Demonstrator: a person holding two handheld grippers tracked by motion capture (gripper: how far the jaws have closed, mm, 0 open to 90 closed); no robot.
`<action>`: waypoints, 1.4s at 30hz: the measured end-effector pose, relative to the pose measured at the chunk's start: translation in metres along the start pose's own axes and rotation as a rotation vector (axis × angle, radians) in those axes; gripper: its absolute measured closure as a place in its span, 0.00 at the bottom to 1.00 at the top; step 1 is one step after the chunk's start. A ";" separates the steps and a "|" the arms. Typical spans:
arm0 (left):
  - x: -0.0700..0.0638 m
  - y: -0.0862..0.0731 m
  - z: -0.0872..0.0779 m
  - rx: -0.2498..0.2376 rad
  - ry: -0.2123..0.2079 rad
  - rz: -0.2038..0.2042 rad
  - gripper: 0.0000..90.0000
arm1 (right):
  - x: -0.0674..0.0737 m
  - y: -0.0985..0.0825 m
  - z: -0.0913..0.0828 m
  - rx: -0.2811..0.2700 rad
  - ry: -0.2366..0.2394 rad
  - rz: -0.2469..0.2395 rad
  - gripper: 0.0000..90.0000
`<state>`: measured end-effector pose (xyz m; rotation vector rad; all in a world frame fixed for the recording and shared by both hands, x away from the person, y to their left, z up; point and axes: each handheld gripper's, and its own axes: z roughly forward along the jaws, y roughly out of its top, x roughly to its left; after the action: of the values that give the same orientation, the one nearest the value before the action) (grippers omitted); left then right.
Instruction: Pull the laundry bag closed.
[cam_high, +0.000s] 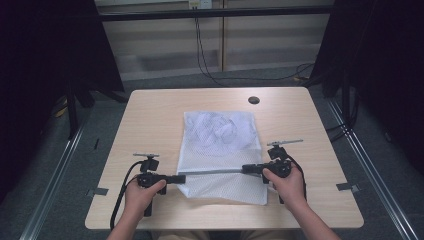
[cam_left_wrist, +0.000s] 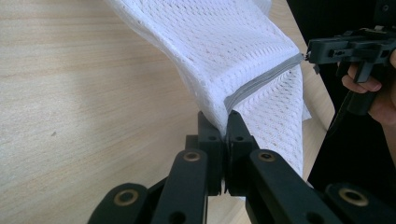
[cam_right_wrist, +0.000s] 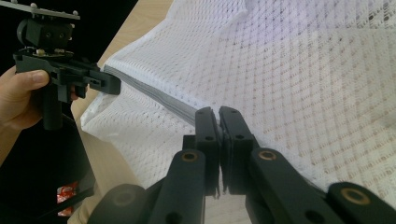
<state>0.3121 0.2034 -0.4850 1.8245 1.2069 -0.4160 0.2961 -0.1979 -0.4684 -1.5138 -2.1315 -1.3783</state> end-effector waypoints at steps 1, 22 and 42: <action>-0.001 0.000 0.000 -0.006 -0.003 -0.006 0.98 | 0.000 0.000 0.000 -0.001 0.000 -0.001 0.96; 0.003 -0.002 -0.006 -0.010 0.003 -0.008 0.98 | -0.005 -0.002 -0.003 -0.004 -0.014 0.017 0.96; 0.001 -0.002 -0.009 0.005 0.006 -0.001 0.98 | -0.012 -0.007 -0.016 -0.021 -0.023 0.038 0.96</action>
<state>0.3096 0.2119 -0.4816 1.8309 1.2117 -0.4153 0.2903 -0.2187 -0.4712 -1.5765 -2.0966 -1.3812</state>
